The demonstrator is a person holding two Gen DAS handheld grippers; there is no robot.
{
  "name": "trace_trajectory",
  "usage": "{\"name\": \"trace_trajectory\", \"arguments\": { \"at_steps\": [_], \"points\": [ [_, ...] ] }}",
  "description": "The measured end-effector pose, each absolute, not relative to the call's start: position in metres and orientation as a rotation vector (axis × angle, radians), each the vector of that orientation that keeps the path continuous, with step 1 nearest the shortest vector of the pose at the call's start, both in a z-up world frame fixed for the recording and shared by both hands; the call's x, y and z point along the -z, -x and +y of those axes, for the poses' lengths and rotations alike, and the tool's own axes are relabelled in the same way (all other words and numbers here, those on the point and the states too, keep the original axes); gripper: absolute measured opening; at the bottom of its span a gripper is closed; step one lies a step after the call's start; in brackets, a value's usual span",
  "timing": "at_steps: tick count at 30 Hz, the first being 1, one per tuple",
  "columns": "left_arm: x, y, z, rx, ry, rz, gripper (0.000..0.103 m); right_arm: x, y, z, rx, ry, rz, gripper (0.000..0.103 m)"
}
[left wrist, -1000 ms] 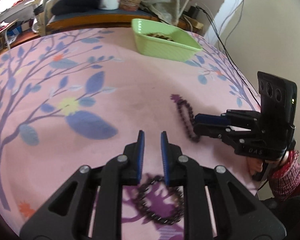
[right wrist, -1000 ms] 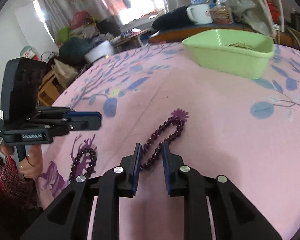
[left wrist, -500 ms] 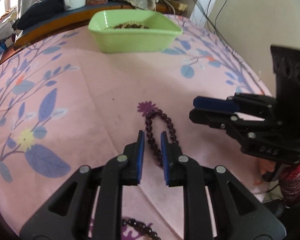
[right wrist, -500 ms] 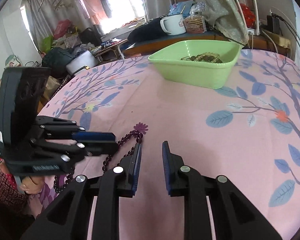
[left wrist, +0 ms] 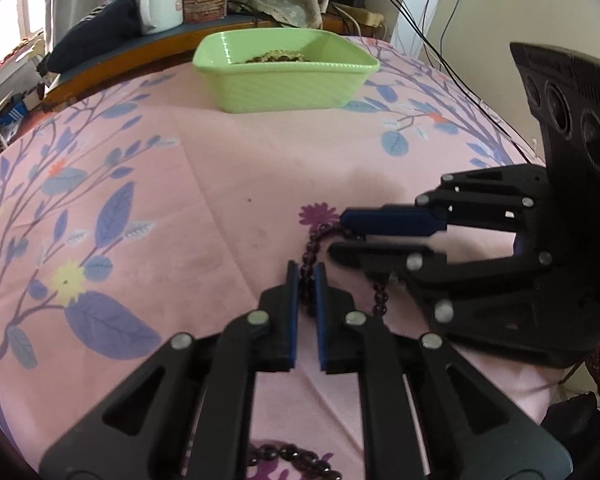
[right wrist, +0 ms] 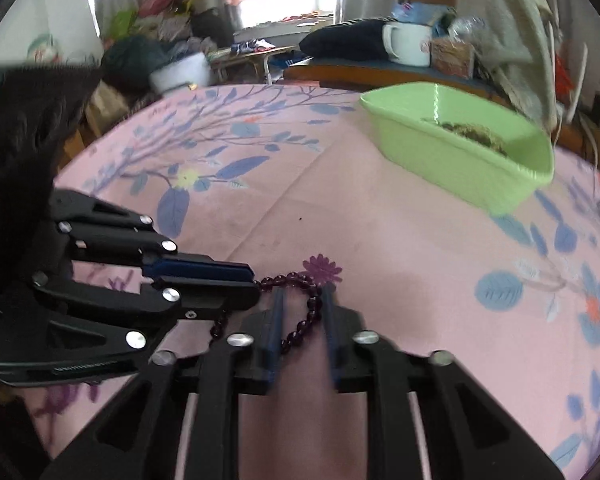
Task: Organize jewelry
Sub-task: 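Carry the dark purple strand over the green tray and open the right gripper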
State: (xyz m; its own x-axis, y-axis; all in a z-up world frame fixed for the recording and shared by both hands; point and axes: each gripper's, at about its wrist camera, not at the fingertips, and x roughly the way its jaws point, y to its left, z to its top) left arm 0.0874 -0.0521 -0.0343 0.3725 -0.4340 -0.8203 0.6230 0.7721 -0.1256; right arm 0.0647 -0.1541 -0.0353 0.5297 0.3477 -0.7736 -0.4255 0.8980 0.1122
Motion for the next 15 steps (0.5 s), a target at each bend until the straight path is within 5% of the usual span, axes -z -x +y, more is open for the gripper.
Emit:
{"name": "trace_trajectory", "arguments": {
  "at_steps": [15],
  "points": [
    [-0.068,-0.177,-0.081,0.703,-0.075,0.817,0.008,-0.057,-0.122,-0.230,-0.436,-0.185,0.663,0.000]
  ]
}}
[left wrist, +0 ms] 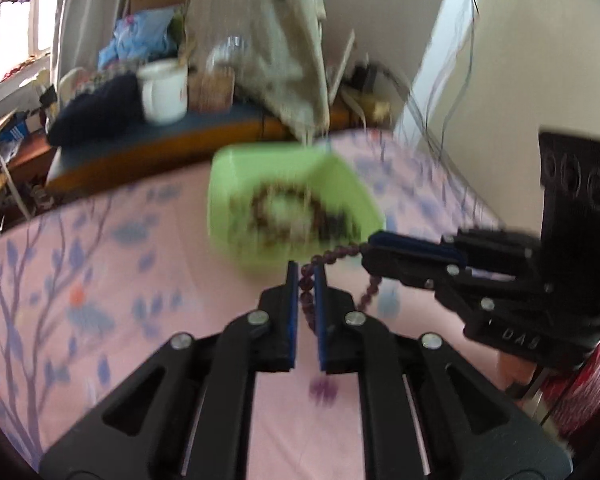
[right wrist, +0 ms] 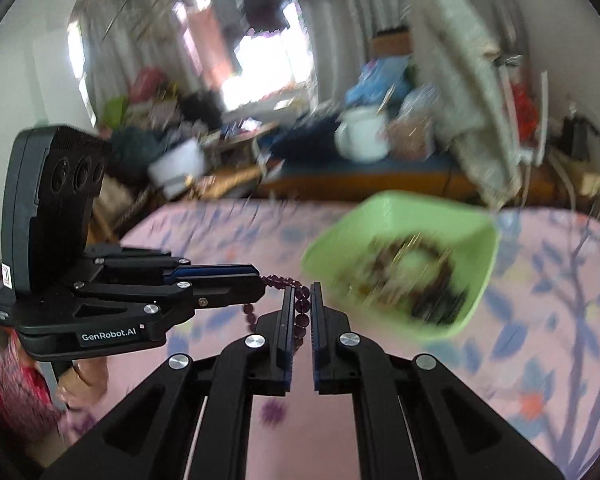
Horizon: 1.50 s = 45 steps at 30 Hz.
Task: Organize jewelry
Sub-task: 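Carry the dark purple strand over the green tray and open the right gripper, then grasp the dark brown bead strand with the right gripper while the left gripper pinches it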
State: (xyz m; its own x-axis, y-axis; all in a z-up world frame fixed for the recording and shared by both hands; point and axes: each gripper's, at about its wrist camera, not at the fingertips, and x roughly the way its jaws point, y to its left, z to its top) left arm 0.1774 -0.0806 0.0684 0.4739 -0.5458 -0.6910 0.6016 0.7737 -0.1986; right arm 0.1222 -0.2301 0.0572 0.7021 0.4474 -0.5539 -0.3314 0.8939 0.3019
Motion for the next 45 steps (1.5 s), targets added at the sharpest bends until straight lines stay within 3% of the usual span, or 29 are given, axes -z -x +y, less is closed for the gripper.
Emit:
{"name": "trace_trajectory", "arguments": {
  "at_steps": [4,8,10,17,24,32,39,45],
  "points": [
    [-0.077,-0.214,-0.103,0.666,-0.053,0.775,0.008,-0.061,-0.159,-0.250,-0.392,-0.231,0.647,0.000],
    [-0.052,-0.247,-0.120,0.613,-0.050,0.840,0.008,-0.035,-0.191,-0.259,-0.371,-0.272,0.704,0.000],
    [-0.033,-0.259,-0.122,0.575,-0.059,0.895,0.016,-0.019,-0.201,-0.266,-0.334,-0.314,0.728,0.000],
    [-0.016,-0.262,-0.085,0.534,0.048,0.942,0.018,-0.006,-0.180,-0.279,-0.323,-0.418,0.698,0.000],
    [-0.015,-0.203,-0.045,0.568,0.037,0.942,0.019,-0.006,-0.120,-0.248,-0.427,-0.435,0.701,0.000],
    [0.016,-0.110,0.019,0.579,-0.007,0.990,0.020,0.030,-0.055,-0.182,-0.579,-0.335,0.873,0.000],
    [0.023,-0.055,0.058,0.544,0.027,0.989,0.021,0.033,-0.025,-0.142,-0.627,-0.231,0.902,0.000],
    [0.020,-0.021,0.058,0.540,0.012,0.951,0.035,0.027,-0.007,-0.108,-0.663,-0.082,0.893,0.000]
  ]
}}
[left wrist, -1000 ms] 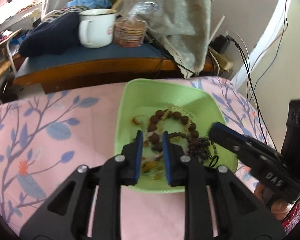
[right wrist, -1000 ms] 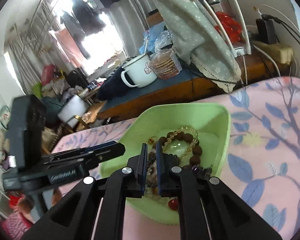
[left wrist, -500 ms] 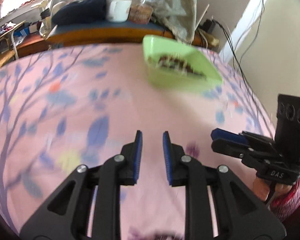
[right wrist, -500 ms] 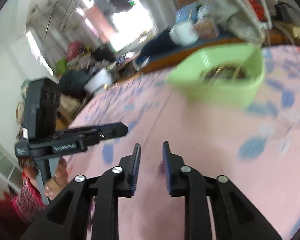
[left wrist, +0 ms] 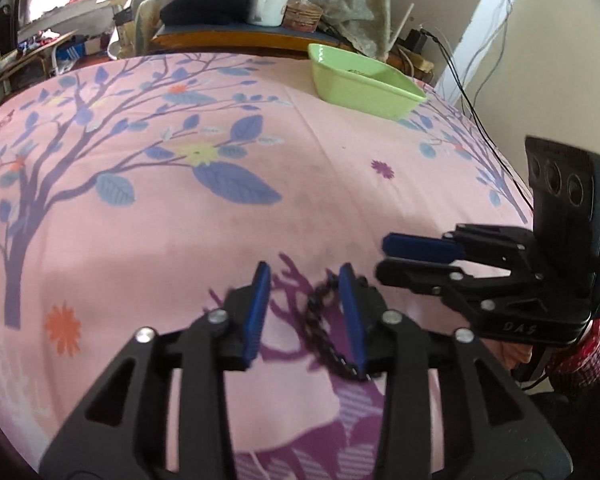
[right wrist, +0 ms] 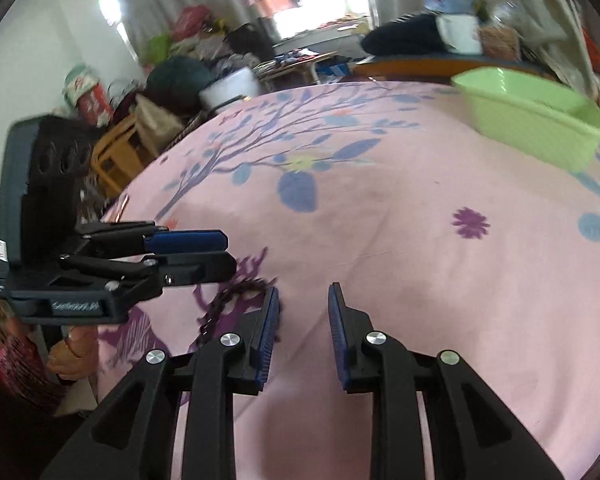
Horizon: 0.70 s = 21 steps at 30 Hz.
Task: Organize jewelry
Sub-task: 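Grasp the dark brown bead strand with the right gripper while the left gripper pinches it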
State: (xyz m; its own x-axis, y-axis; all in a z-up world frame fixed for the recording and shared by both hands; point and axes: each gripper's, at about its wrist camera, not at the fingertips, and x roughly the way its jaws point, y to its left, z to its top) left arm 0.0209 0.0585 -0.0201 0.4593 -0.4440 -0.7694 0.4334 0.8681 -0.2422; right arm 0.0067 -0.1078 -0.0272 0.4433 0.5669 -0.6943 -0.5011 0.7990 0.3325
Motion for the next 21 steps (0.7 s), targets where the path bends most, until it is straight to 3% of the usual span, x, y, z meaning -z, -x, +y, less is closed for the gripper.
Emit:
{"name": "trace_trajectory", "arguments": {
  "at_steps": [11,13,15,21],
  "points": [
    [0.036,0.009,0.052,0.488,-0.101,0.932,0.035,0.033,0.004,-0.071,-0.649,0.135,0.884,0.000],
    [0.038,0.009,0.048,0.474,-0.131,0.919,0.019,0.035,0.004,-0.067,-0.641,0.178,0.874,0.000],
    [0.037,0.002,0.046,0.468,-0.125,0.925,0.010,0.035,0.001,-0.069,-0.637,0.173,0.871,0.000],
    [0.036,-0.034,0.023,0.510,-0.088,0.979,0.009,0.032,-0.008,-0.102,-0.575,0.081,0.851,0.000]
  ]
}}
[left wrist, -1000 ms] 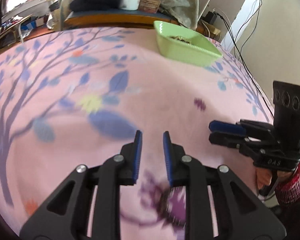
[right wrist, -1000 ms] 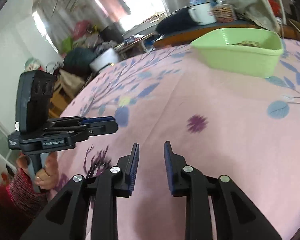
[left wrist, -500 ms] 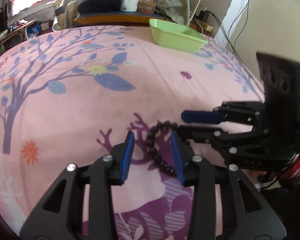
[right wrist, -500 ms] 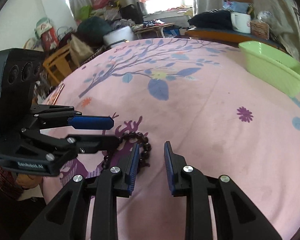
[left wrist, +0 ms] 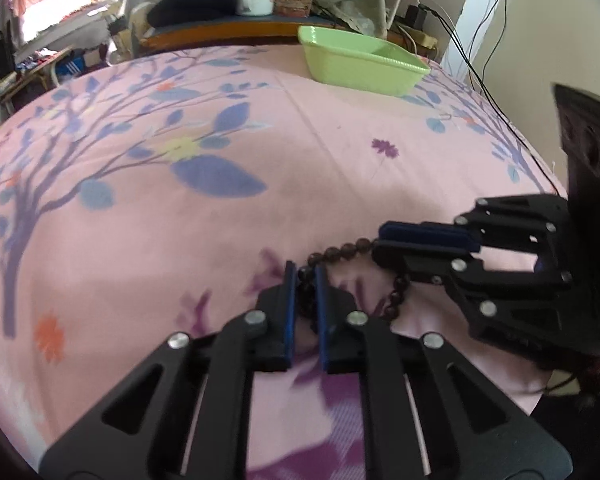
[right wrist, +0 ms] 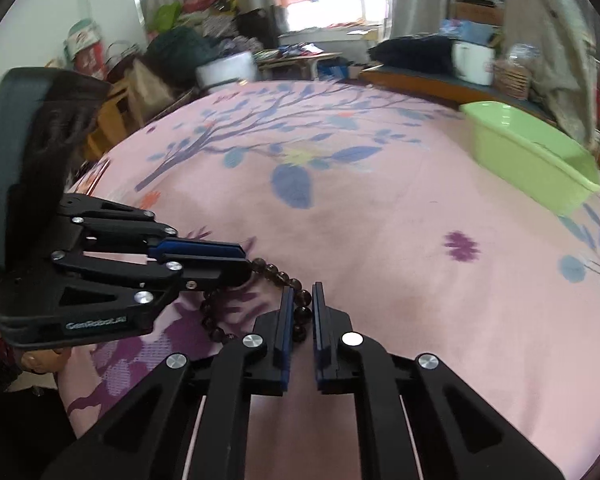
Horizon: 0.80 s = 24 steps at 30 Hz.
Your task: Organize jewelry
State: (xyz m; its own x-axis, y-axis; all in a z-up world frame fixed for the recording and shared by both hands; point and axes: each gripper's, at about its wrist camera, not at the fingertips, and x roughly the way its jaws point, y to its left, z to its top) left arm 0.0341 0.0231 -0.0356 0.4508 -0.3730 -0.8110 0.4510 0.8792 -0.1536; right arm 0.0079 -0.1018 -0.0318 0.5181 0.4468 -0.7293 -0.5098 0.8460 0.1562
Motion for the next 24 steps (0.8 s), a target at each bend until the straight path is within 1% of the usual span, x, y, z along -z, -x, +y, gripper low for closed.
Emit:
{"name": "trace_trajectory", "arguments": {
  "at_steps": [4,9,13,15,18,24],
  "points": [
    [0.031,-0.056,-0.013,0.558,-0.124,0.971,0.009,0.027,-0.018,-0.132,-0.495,0.036,0.832,0.000],
    [0.017,-0.088,-0.065,0.612,-0.168,0.918,0.009,0.021,-0.037,-0.178,-0.382,-0.018,0.802,0.000],
    [0.023,-0.112,-0.090,0.598,-0.186,0.914,0.009,0.023,-0.060,-0.201,-0.329,-0.060,0.806,0.000],
    [0.030,-0.120,-0.095,0.581,-0.185,0.928,0.009,0.029,-0.073,-0.211,-0.337,-0.126,0.842,0.000],
    [0.039,-0.120,-0.093,0.555,-0.186,0.923,0.010,0.035,-0.078,-0.214,-0.332,-0.148,0.882,0.000],
    [0.037,-0.117,-0.091,0.559,-0.183,0.919,0.012,0.036,-0.070,-0.213,-0.316,-0.151,0.891,0.000]
  ]
}}
